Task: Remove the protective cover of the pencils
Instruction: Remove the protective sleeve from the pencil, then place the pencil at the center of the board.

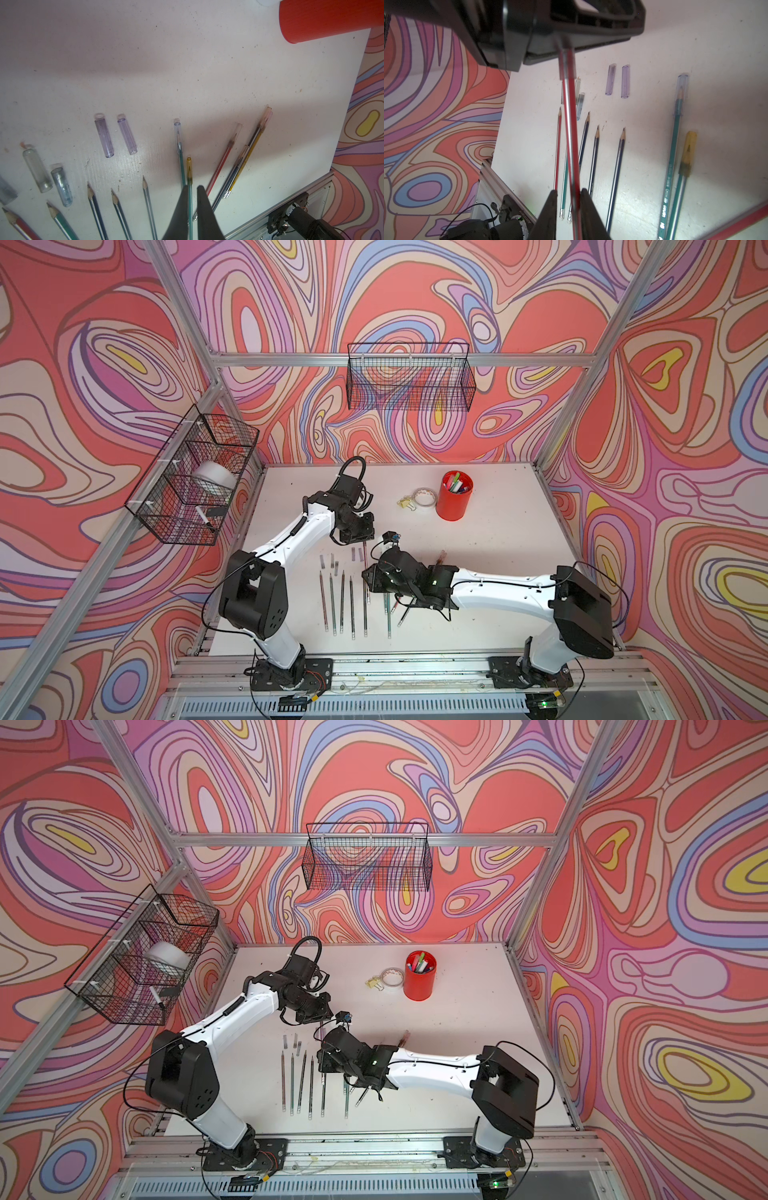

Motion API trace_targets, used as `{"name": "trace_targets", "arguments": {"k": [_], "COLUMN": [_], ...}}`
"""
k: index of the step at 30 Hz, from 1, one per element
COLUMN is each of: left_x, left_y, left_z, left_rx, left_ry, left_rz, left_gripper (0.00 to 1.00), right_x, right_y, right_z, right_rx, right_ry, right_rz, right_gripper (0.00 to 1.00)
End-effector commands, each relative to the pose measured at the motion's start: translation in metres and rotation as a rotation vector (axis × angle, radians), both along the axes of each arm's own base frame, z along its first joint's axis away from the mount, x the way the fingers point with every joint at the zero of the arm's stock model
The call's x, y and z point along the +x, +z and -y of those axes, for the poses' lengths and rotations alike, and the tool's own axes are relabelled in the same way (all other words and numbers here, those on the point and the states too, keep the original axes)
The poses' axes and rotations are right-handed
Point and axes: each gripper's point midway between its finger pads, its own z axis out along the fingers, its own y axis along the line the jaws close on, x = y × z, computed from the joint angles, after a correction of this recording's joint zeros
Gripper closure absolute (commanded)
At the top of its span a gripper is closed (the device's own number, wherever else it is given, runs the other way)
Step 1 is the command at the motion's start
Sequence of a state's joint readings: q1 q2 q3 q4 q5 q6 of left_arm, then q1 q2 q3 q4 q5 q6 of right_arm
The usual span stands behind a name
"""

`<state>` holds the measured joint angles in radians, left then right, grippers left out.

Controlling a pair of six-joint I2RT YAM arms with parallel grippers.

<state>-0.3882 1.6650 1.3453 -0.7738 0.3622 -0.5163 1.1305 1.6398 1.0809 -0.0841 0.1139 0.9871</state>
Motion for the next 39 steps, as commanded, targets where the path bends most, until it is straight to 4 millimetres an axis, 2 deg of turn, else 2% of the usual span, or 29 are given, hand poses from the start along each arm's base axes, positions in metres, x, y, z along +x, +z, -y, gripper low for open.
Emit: {"name": "trace_targets", "arguments": {"k": [1, 2, 5, 10, 16, 22, 28, 33, 39], "left_x": [-0.001, -0.001, -0.001, 0.000, 0.001, 0.010, 0.030, 0.039, 0.036], "left_y": [0.000, -0.001, 0.000, 0.002, 0.004, 0.011, 0.016, 0.004, -0.022], "left_z": [-0.003, -0.004, -0.004, -0.003, -0.003, -0.010, -0.022, -0.020, -0.022], "left_rx": [0.019, 0.022, 0.022, 0.018, 0.018, 0.078, 0.189, 0.208, 0.232], "left_ry": [0.002, 0.003, 0.000, -0.001, -0.004, 0.002, 0.009, 0.018, 0.021], "left_rz": [-0.010, -0.010, -0.007, 0.000, 0.010, 0.031, 0.053, 0.035, -0.017], "left_gripper": [1.00, 1.00, 1.00, 1.00, 1.00, 1.00, 1.00, 1.00, 1.00], "right_x": [0.007, 0.007, 0.009, 0.010, 0.009, 0.002, -0.011, -0.023, -0.037], "right_y": [0.000, 0.000, -0.003, -0.015, -0.014, -0.014, -0.023, -0.028, -0.052], "right_z": [-0.001, -0.002, -0.003, -0.002, 0.000, -0.001, 0.014, 0.024, 0.034], "right_rx": [-0.012, -0.013, -0.029, -0.047, -0.037, -0.018, 0.003, -0.013, -0.049], "right_ry": [-0.017, -0.016, -0.019, -0.023, -0.019, 0.008, -0.003, -0.010, -0.044], "right_rz": [-0.002, -0.003, -0.014, -0.044, -0.046, -0.065, -0.102, -0.120, -0.190], "right_gripper": [0.71, 0.67, 0.66, 0.80, 0.93, 1.00, 1.00, 1.00, 1.00]}}
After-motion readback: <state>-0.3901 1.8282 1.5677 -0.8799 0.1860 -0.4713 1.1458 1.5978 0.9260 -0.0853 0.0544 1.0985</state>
